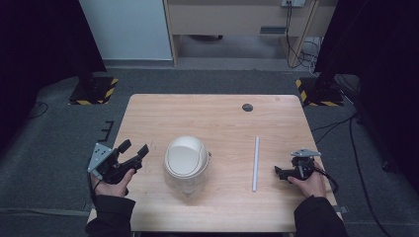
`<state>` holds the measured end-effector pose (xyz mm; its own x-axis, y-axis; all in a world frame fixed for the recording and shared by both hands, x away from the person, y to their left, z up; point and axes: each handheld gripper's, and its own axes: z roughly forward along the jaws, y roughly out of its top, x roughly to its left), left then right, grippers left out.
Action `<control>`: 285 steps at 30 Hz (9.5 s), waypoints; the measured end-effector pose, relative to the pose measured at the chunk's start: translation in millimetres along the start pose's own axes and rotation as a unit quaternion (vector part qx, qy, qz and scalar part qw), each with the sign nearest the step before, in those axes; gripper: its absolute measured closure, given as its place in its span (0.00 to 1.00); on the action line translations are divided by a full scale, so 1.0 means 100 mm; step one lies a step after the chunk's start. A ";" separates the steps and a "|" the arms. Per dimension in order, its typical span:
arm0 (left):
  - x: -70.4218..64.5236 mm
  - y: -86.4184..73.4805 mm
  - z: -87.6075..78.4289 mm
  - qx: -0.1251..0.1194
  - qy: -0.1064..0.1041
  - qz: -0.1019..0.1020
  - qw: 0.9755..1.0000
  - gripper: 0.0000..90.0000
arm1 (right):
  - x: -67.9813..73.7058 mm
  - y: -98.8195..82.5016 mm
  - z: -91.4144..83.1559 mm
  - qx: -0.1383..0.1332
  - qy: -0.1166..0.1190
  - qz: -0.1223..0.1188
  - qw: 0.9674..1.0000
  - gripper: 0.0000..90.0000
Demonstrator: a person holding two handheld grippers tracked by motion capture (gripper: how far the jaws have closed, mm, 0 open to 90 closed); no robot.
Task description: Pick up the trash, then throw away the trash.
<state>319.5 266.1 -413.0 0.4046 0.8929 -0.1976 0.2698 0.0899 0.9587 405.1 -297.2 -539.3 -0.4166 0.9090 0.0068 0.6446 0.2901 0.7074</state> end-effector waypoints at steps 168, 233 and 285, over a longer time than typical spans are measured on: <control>-0.90 0.59 0.18 -0.081 -0.113 0.051 0.989 0.24 | 0.97 1.14 -1.18 -0.318 0.211 -0.045 0.923 0.88; -1.85 0.64 1.01 -0.037 -0.235 0.046 0.970 0.89 | 1.01 1.04 -1.18 -0.326 0.259 -0.048 0.908 0.75; -0.89 0.77 -0.32 -0.117 -0.176 0.071 0.975 0.89 | 0.32 0.36 -0.29 -0.123 0.052 0.027 0.991 0.20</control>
<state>276.7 207.8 -315.2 0.7096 0.7002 -0.0788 -0.0004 0.1122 0.9937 396.2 -266.6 -492.8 -0.4577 0.8820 0.1127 0.4967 0.1485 0.8551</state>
